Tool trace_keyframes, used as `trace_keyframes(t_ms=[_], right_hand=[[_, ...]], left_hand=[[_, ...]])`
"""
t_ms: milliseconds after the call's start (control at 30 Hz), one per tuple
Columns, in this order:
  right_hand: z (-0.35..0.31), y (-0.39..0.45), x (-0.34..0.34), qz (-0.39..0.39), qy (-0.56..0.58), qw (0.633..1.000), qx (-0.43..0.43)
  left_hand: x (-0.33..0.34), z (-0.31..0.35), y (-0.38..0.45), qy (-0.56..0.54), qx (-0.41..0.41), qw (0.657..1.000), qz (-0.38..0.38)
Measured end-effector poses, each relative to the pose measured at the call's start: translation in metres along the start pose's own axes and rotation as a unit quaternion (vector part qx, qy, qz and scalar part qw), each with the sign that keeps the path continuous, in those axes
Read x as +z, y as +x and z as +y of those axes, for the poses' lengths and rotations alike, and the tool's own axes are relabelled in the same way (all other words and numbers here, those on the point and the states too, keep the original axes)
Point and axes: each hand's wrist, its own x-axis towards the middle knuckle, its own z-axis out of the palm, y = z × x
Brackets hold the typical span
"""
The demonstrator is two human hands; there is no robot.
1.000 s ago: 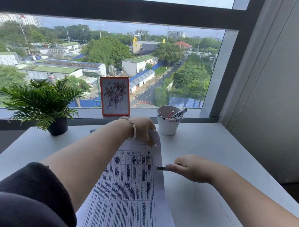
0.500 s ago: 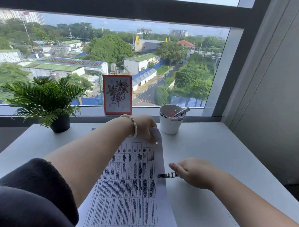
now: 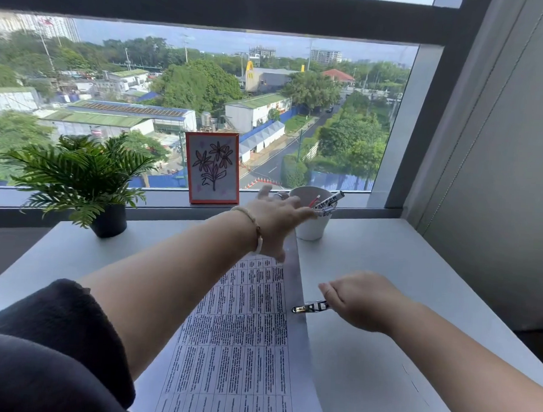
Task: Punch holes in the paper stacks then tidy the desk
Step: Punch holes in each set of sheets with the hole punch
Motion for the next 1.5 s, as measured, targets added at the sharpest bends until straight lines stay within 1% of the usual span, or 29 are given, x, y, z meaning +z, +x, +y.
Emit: trace_keyframes(t_ms=[33,67,133,167,200,267,300,367,433,467,500,533,567,633,700,733,767,900,967,1067,1133,1233,1333,1433,1500], right_hand=[[0.001,0.001,-0.002,0.008,-0.01,1.0,-0.005],[0.002,0.001,-0.004,0.018,-0.017,1.0,-0.008],[0.005,0.0,-0.006,0.034,-0.019,0.999,-0.008],[0.007,-0.001,-0.007,0.039,-0.024,0.999,-0.008],[0.008,-0.002,-0.007,0.042,-0.03,0.999,-0.013],[0.008,-0.005,-0.004,0.036,-0.04,0.998,-0.021],[0.007,-0.006,-0.003,0.03,-0.039,0.999,-0.023],[0.007,-0.009,0.0,0.02,-0.037,0.999,-0.024],[0.007,-0.01,0.002,0.01,-0.035,0.999,-0.027],[0.007,-0.01,0.002,0.004,-0.031,0.999,-0.029],[0.007,-0.011,0.003,-0.003,-0.024,0.999,-0.029],[0.006,-0.011,0.003,-0.011,-0.016,0.999,-0.026],[0.006,-0.012,0.004,-0.018,-0.007,1.0,-0.023],[0.005,-0.014,0.005,-0.03,0.001,0.999,-0.015],[0.006,-0.016,0.007,-0.035,-0.001,0.999,-0.011],[0.006,-0.018,0.008,-0.033,-0.006,0.999,-0.009],[0.007,-0.019,0.01,-0.028,-0.015,0.999,-0.008],[0.007,-0.024,0.016,-0.021,-0.037,0.999,-0.005],[0.007,-0.024,0.016,-0.021,-0.038,0.999,-0.006],[0.007,-0.023,0.018,0.012,-0.007,1.0,-0.014],[0.006,-0.024,0.018,0.024,0.029,0.999,0.0],[0.0,-0.024,0.014,0.01,0.024,0.999,0.018],[-0.004,-0.024,0.004,0.007,0.008,0.999,0.031],[-0.006,-0.024,0.0,-0.002,0.017,0.999,0.046],[-0.008,-0.025,-0.002,-0.016,0.015,0.998,0.052]], left_hand=[[-0.002,0.01,0.0,0.049,0.04,0.998,0.009],[-0.003,0.02,0.001,0.085,0.079,0.993,-0.001],[-0.003,0.043,0.004,0.116,0.122,0.983,-0.078],[-0.002,0.052,0.006,0.112,0.117,0.979,-0.122],[0.0,0.057,0.009,0.098,0.095,0.977,-0.162],[0.008,0.057,0.017,0.01,0.013,0.976,-0.215],[0.009,0.056,0.018,-0.025,-0.008,0.973,-0.231],[0.013,0.058,0.02,-0.014,0.01,0.97,-0.244],[0.014,0.065,0.02,0.052,0.047,0.963,-0.261],[0.012,0.071,0.018,0.097,0.06,0.954,-0.279],[0.013,0.074,0.018,0.111,0.059,0.952,-0.281],[0.018,0.074,0.021,0.121,0.075,0.955,-0.26],[0.016,0.073,0.02,0.103,0.076,0.962,-0.241],[0.016,0.074,0.02,0.091,0.079,0.96,-0.255],[0.017,0.08,0.019,0.117,0.082,0.957,-0.253],[0.015,0.085,0.019,0.134,0.081,0.952,-0.263],[0.014,0.088,0.019,0.129,0.081,0.951,-0.268],[0.005,0.092,0.014,0.11,0.102,0.96,-0.238],[0.008,0.093,0.015,0.108,0.097,0.961,-0.237],[0.012,0.092,0.016,0.11,0.101,0.958,-0.247],[0.018,0.089,0.018,0.101,0.093,0.959,-0.25],[0.028,0.085,0.021,0.106,0.093,0.958,-0.249],[0.034,0.083,0.024,0.079,0.076,0.963,-0.245],[0.026,0.085,0.022,0.112,0.09,0.96,-0.239],[0.018,0.085,0.019,0.11,0.088,0.962,-0.232]])
